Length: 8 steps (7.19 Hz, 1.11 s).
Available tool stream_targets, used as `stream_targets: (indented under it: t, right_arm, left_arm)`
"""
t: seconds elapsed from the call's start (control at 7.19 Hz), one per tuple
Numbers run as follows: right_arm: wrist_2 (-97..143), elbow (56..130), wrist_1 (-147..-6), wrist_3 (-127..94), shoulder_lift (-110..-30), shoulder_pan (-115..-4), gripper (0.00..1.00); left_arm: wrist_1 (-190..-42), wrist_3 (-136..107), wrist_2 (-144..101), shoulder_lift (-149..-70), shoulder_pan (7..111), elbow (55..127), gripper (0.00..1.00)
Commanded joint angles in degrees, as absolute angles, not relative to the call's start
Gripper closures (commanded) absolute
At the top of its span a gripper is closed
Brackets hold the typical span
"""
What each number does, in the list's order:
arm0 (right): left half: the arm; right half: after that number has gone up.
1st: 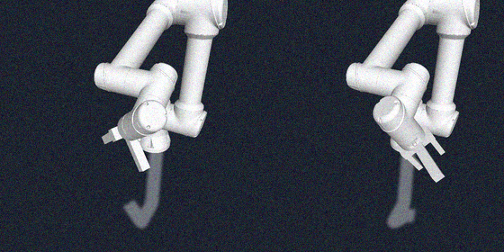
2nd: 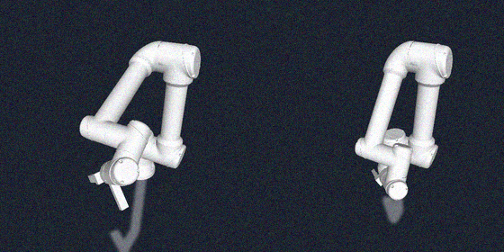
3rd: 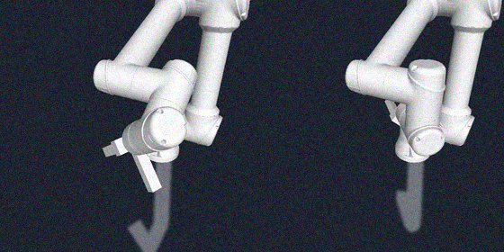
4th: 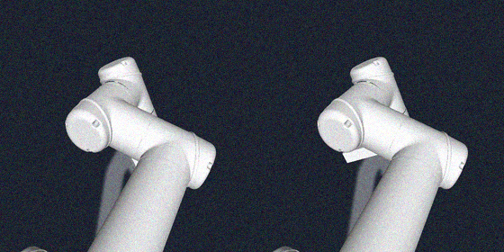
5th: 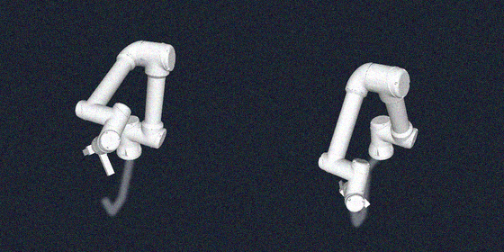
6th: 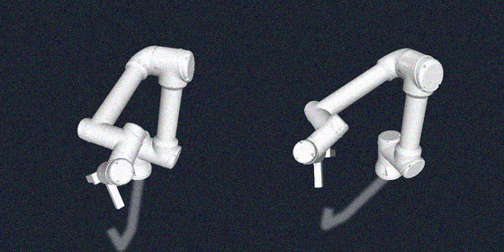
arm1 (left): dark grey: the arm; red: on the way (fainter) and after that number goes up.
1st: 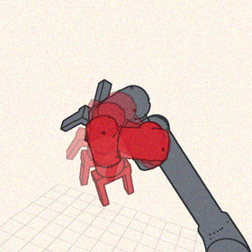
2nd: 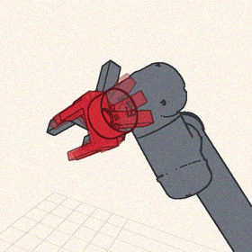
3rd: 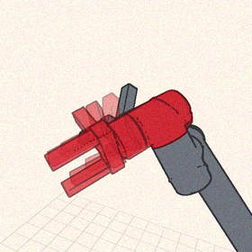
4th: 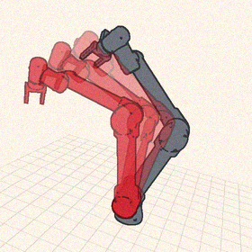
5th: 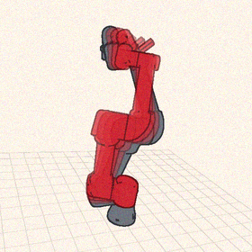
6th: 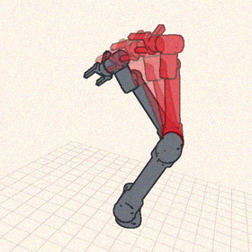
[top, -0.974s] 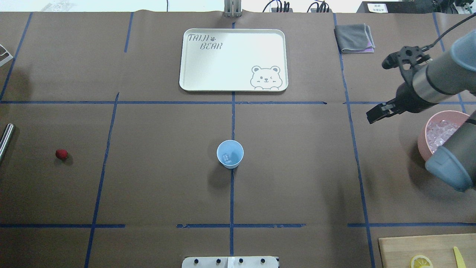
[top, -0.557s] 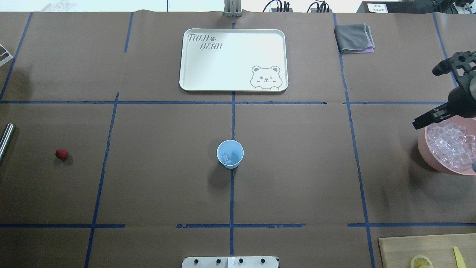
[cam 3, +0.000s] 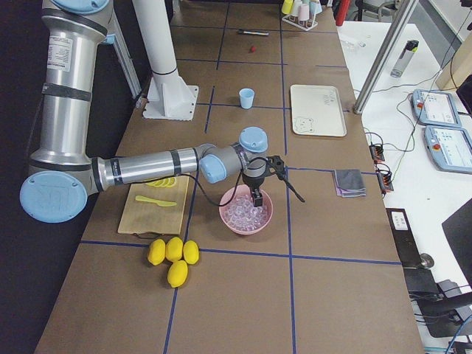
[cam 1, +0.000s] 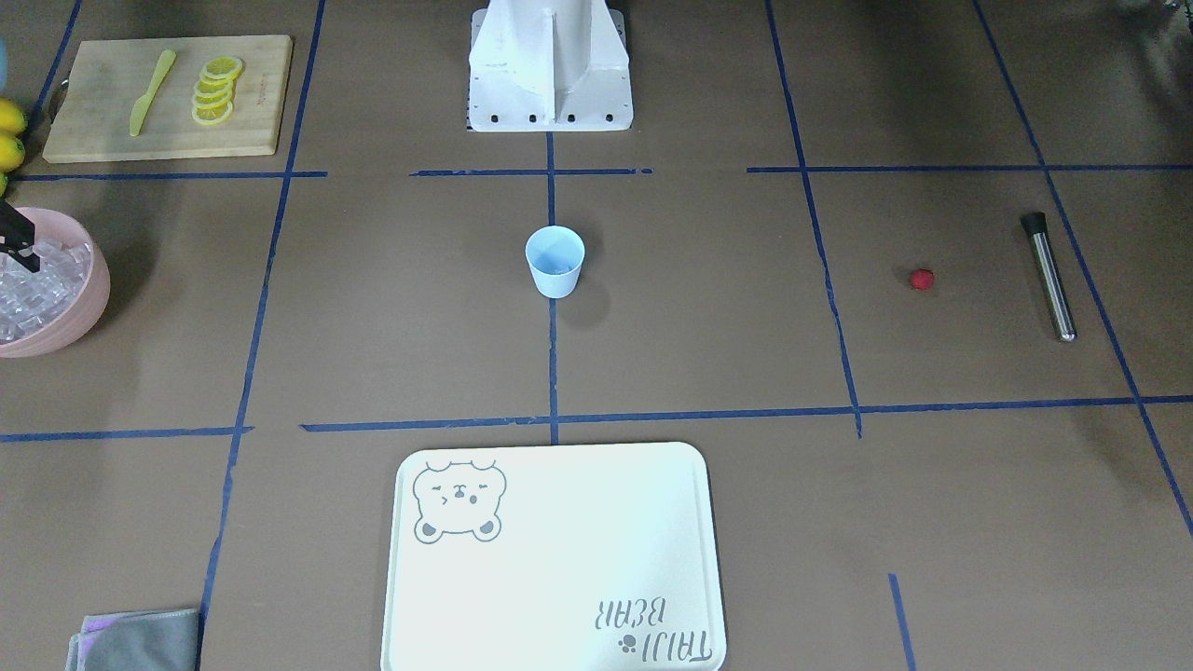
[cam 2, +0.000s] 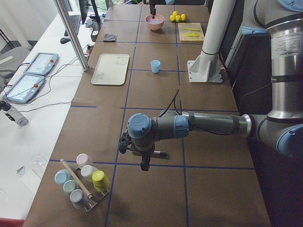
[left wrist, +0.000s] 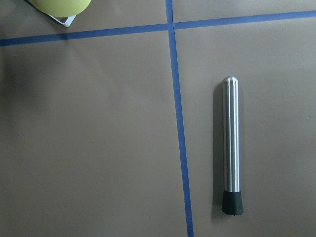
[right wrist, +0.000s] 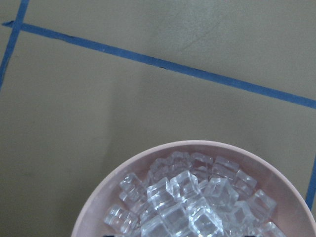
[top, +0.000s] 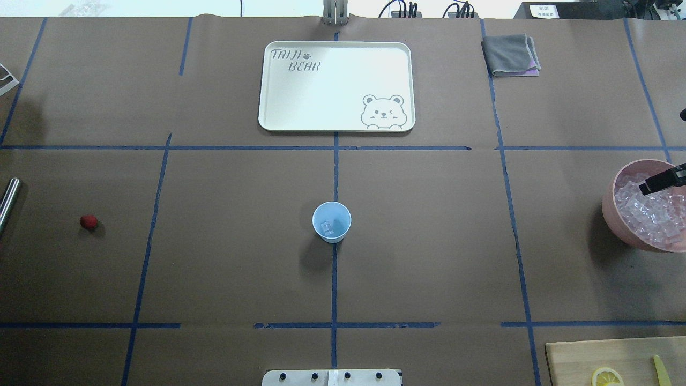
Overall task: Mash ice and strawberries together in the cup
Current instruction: 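Grasp another ice cube from the bowl with the right gripper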
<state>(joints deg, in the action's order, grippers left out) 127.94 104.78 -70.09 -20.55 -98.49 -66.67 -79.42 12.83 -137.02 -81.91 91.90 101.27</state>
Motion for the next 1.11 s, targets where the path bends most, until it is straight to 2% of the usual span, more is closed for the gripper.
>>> stream_targets:
  t: [0.0,0.84,0.97]
  right_arm:
    - [126.66,100.56,-62.86,-27.40,-98.00,-65.66,0.09]
    - [124.01,99.14,-62.49,-26.98,-98.96,-64.07,0.15]
    - [124.01,99.23,-62.49,-26.90,-99.05,-64.07,0.21]
  left_arm:
    - [-79.45,12.83,-137.02,-81.91,91.85,101.34,0.00]
    - [-79.45,12.83,-137.02,-81.91,91.23,101.34,0.00]
    - [-79.45,12.83,-137.02,-81.91,91.23,101.34,0.00]
